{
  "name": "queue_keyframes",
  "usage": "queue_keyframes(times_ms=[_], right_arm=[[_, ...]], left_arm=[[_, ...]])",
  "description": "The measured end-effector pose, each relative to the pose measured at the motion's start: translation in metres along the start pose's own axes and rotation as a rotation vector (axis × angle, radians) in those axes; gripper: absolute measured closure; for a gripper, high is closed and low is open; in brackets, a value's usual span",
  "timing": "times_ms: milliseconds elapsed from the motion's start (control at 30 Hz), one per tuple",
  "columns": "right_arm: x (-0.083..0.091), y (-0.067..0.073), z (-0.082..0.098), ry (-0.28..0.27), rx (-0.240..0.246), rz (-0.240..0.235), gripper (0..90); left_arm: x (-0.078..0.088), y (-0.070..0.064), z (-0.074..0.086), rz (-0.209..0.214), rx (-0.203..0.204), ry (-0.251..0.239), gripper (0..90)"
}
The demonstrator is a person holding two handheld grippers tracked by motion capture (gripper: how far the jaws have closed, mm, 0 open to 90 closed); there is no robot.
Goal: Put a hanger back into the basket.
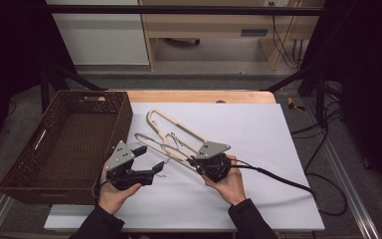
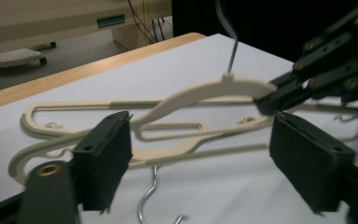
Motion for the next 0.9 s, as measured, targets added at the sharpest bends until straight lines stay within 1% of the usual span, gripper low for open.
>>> queue_keyframes(times_ms=[67,100,200,267,300,333,433,467,533,600,733,767,833,900], right_arm=[[0.009,0.001,-0.003,-0.015,0.005,-0.055,87.0],[0.014,0.002,-0.005,-0.023,0.012,-0.102,87.1],[0.026,0.008,-0.008,-0.031,0.030,-0.190,87.0],[0.032,0.012,-0.007,-0.023,0.046,-0.231,87.0],[0.033,0.015,-0.006,-0.017,0.052,-0.242,87.0],[0.035,0.018,-0.004,-0.011,0.065,-0.262,87.0],[0.036,0.026,-0.001,0.001,0.076,-0.298,87.0],[0.036,0.028,0.000,0.001,0.085,-0.312,87.0],[0.035,0.032,0.002,0.011,0.086,-0.338,87.0],[0.034,0.035,0.004,0.020,0.101,-0.357,87.0],[0.030,0.039,0.008,0.042,0.104,-0.374,87.0],[0.029,0.039,0.008,0.042,0.107,-0.377,87.0],[0.028,0.039,0.009,0.050,0.106,-0.384,86.9],[0.027,0.038,0.009,0.054,0.101,-0.386,86.7]], left_arm=[[0.005,0.000,0.002,0.017,-0.018,0.008,18.2],[0.006,0.000,0.003,0.022,-0.027,0.013,17.3],[0.011,-0.002,0.002,0.038,-0.065,0.025,17.2],[0.011,-0.006,0.001,0.058,-0.090,0.044,18.2],[0.010,-0.010,0.001,0.069,-0.108,0.059,19.3],[0.008,-0.013,0.002,0.080,-0.125,0.074,21.0],[0.002,-0.022,0.007,0.107,-0.167,0.120,27.6],[-0.001,-0.024,0.009,0.107,-0.180,0.136,30.2],[-0.007,-0.028,0.014,0.123,-0.197,0.168,38.7],[-0.009,-0.031,0.016,0.130,-0.207,0.179,48.4],[-0.010,-0.036,0.019,0.168,-0.227,0.209,61.7],[-0.010,-0.036,0.019,0.166,-0.230,0.212,64.4],[-0.010,-0.037,0.021,0.164,-0.243,0.228,66.3],[-0.009,-0.037,0.021,0.158,-0.246,0.236,67.5]])
Point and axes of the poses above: each handheld gripper's, and its own axes: x roughly backward along the jaws, z roughly out of its underside, y roughly to its left, the point moved 8 cm from there along -x, roughly forward along the jaws, and after that the axes turned 4 degrees about y, right-handed, at the moved point
